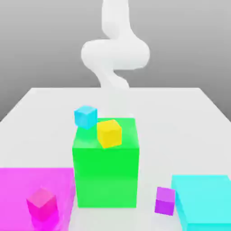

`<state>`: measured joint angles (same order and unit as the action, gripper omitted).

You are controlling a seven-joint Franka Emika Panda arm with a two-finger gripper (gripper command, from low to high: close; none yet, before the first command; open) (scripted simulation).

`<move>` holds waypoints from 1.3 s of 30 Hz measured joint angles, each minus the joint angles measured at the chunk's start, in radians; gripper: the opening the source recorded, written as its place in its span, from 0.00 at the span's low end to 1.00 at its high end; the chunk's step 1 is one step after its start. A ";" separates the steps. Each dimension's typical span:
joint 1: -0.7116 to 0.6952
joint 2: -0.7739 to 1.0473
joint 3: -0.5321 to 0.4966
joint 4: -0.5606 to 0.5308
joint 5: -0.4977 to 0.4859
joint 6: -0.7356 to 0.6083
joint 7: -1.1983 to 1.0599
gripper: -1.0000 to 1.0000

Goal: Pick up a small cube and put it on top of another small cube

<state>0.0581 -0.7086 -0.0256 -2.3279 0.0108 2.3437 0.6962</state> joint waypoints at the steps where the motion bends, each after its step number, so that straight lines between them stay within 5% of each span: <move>1: 0.025 0.039 -0.011 -0.012 0.005 0.019 -0.045 0.50; 16: 0.274 0.588 -0.067 -0.179 0.097 0.280 -0.686 0.50; 29: 0.309 1.052 -0.011 -0.239 0.036 0.567 -0.959 0.50; 30: 0.305 1.076 -0.006 -0.234 0.040 0.586 -0.961 0.00; 39: 0.310 1.022 -0.013 -0.245 0.028 0.541 -0.954 0.00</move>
<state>0.3681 0.3130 -0.0388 -2.5726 0.0391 2.8844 -0.2573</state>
